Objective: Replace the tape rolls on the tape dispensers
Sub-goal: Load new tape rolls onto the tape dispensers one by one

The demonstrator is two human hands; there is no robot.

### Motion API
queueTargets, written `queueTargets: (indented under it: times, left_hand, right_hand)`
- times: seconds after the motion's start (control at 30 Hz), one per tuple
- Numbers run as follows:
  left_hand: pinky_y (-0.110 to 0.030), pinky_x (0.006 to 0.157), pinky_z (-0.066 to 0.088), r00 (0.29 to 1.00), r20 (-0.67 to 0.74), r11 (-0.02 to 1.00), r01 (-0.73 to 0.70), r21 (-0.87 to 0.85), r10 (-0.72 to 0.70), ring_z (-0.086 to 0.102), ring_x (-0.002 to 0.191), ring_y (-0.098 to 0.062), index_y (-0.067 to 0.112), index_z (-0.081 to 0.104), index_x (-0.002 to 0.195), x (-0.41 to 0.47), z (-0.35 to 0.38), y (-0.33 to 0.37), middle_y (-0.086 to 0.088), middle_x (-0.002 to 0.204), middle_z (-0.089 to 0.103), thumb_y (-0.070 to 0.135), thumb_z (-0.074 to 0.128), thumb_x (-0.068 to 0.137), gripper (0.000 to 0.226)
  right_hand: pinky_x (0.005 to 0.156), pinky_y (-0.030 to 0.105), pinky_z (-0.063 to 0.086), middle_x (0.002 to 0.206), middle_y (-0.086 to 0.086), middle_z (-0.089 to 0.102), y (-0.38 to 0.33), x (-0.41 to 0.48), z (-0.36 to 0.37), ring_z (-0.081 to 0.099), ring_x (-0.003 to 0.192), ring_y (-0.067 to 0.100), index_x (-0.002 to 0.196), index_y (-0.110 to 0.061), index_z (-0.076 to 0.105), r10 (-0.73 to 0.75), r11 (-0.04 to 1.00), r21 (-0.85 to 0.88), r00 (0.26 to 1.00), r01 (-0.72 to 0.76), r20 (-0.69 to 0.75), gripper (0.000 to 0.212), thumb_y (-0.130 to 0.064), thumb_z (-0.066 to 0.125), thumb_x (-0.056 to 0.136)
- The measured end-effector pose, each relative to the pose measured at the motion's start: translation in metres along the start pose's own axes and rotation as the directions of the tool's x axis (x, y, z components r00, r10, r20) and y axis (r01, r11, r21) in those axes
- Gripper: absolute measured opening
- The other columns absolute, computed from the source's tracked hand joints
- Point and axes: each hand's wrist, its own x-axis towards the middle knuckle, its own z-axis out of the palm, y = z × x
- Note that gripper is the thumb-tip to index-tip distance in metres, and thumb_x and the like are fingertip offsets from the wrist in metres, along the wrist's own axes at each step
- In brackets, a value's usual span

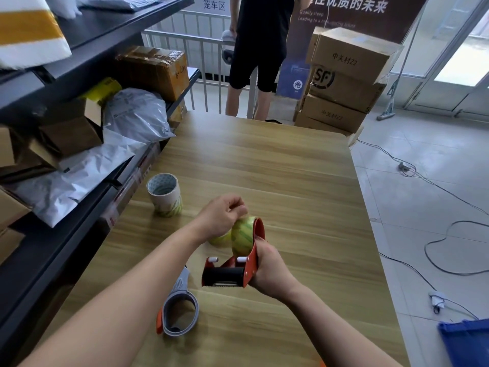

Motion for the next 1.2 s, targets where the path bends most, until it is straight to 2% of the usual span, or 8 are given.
queueTargets:
  times: [0.1, 0.2, 0.33, 0.57, 0.7, 0.87, 1.1, 1.2]
  left_hand:
    - [-0.022, 0.063, 0.041, 0.994, -0.065, 0.995, -0.080, 0.054, 0.084, 0.051, 0.064, -0.006, 0.018, 0.058, 0.076, -0.004, -0.002, 0.006, 0.009, 0.068, 0.058, 0.013, 0.054, 0.094, 0.019]
    - [-0.021, 0.065, 0.045, 0.983, -0.063, 0.981, -0.166, 0.099, 0.173, 0.057, 0.066, -0.007, 0.025, 0.054, 0.073, -0.012, -0.002, 0.013, 0.009, 0.068, 0.061, 0.010, 0.054, 0.093, 0.025]
    - [-0.024, 0.065, 0.047, 0.962, -0.072, 0.958, -0.253, 0.133, 0.264, 0.057, 0.067, -0.010, 0.020, 0.055, 0.075, -0.023, 0.000, 0.016, 0.006, 0.068, 0.060, 0.005, 0.055, 0.091, 0.022]
    - [-0.011, 0.062, 0.042, 0.936, -0.030, 0.919, -0.338, 0.202, 0.351, 0.056, 0.067, 0.002, 0.019, 0.055, 0.077, -0.035, 0.001, 0.021, 0.010, 0.070, 0.058, 0.004, 0.058, 0.090, 0.019]
    - [-0.018, 0.064, 0.048, 0.939, -0.042, 0.925, -0.328, 0.191, 0.341, 0.058, 0.069, 0.001, 0.016, 0.056, 0.079, -0.038, 0.000, 0.021, 0.008, 0.072, 0.059, 0.004, 0.057, 0.090, 0.016]
    - [-0.031, 0.067, 0.049, 0.938, -0.077, 0.926, -0.319, 0.201, 0.339, 0.059, 0.073, -0.015, 0.019, 0.055, 0.077, -0.040, -0.004, 0.022, 0.006, 0.072, 0.059, 0.004, 0.058, 0.089, 0.020]
    - [-0.032, 0.066, 0.048, 0.911, -0.026, 0.883, -0.392, 0.260, 0.412, 0.056, 0.070, -0.016, 0.010, 0.059, 0.081, -0.045, -0.001, 0.030, 0.001, 0.073, 0.059, 0.002, 0.058, 0.088, 0.010]
    - [-0.032, 0.065, 0.047, 0.895, -0.006, 0.853, -0.423, 0.305, 0.446, 0.053, 0.070, -0.015, 0.010, 0.058, 0.081, -0.048, -0.001, 0.032, 0.008, 0.073, 0.055, 0.002, 0.058, 0.087, 0.010]
  right_hand:
    - [0.082, 0.028, 0.052, 0.090, -0.006, 0.063, 0.008, 0.000, -0.010, 0.066, 0.098, 0.023, 0.069, -0.034, 0.049, 0.017, 0.999, -0.037, 0.998, -0.019, -0.052, 0.037, -0.012, 0.078, 0.074]
    - [0.079, 0.025, 0.052, 0.086, -0.017, 0.062, 0.010, 0.000, -0.015, 0.065, 0.088, 0.007, 0.074, -0.032, 0.050, 0.071, 0.997, -0.004, 0.997, -0.071, -0.009, 0.039, -0.015, 0.084, 0.068]
    - [0.081, 0.028, 0.058, 0.092, -0.003, 0.073, 0.013, 0.003, -0.016, 0.069, 0.089, 0.012, 0.092, -0.022, 0.066, 0.138, 0.971, 0.187, 0.989, -0.146, 0.055, 0.038, -0.016, 0.089, 0.062]
    - [0.072, 0.016, 0.052, 0.088, -0.007, 0.076, 0.012, 0.003, -0.019, 0.071, 0.081, 0.008, 0.088, -0.040, 0.071, 0.148, 0.926, 0.335, 0.984, -0.174, 0.102, 0.035, -0.019, 0.085, 0.064]
    - [0.073, 0.016, 0.053, 0.092, -0.006, 0.076, 0.015, 0.003, -0.017, 0.072, 0.084, 0.009, 0.093, -0.039, 0.071, 0.150, 0.914, 0.362, 0.982, -0.183, 0.118, 0.037, -0.028, 0.084, 0.061]
    - [0.072, 0.016, 0.053, 0.094, -0.004, 0.077, 0.021, 0.004, -0.017, 0.071, 0.087, 0.006, 0.093, -0.031, 0.075, 0.197, 0.843, 0.485, 0.973, -0.232, 0.123, 0.034, -0.016, 0.084, 0.064]
    - [0.071, 0.015, 0.052, 0.089, -0.007, 0.076, 0.023, 0.002, -0.017, 0.069, 0.082, 0.002, 0.094, -0.024, 0.074, 0.214, 0.833, 0.485, 0.963, -0.267, 0.163, 0.031, -0.008, 0.082, 0.069]
    - [0.075, 0.018, 0.052, 0.092, -0.006, 0.076, 0.025, 0.002, -0.016, 0.069, 0.085, 0.004, 0.097, -0.024, 0.073, 0.214, 0.831, 0.485, 0.961, -0.273, 0.174, 0.033, -0.011, 0.083, 0.068]
